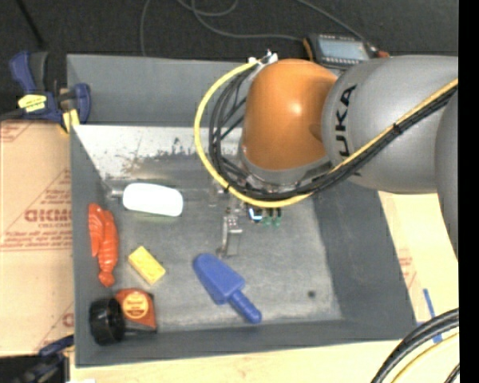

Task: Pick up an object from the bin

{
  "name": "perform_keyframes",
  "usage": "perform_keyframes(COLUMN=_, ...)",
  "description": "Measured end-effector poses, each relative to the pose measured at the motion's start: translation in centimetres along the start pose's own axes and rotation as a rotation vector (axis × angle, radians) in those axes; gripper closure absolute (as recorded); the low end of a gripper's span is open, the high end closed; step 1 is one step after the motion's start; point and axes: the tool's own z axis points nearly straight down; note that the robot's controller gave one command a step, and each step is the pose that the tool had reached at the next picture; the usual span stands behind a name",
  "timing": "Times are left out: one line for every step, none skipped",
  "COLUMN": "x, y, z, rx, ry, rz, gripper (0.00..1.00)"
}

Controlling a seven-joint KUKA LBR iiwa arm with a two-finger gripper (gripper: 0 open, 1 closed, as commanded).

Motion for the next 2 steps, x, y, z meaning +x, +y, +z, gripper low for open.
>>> perform_keyframes(x=-0.1, y=0.0, z=-0.5, rx=-0.001, ry=-0.008, rz=0.003, gripper=0.00)
perform_keyframes(x=-1.0, y=3.0, z=6.8, rx=-0.002, ry=-0.011, rz=0.109, gripper=0.00)
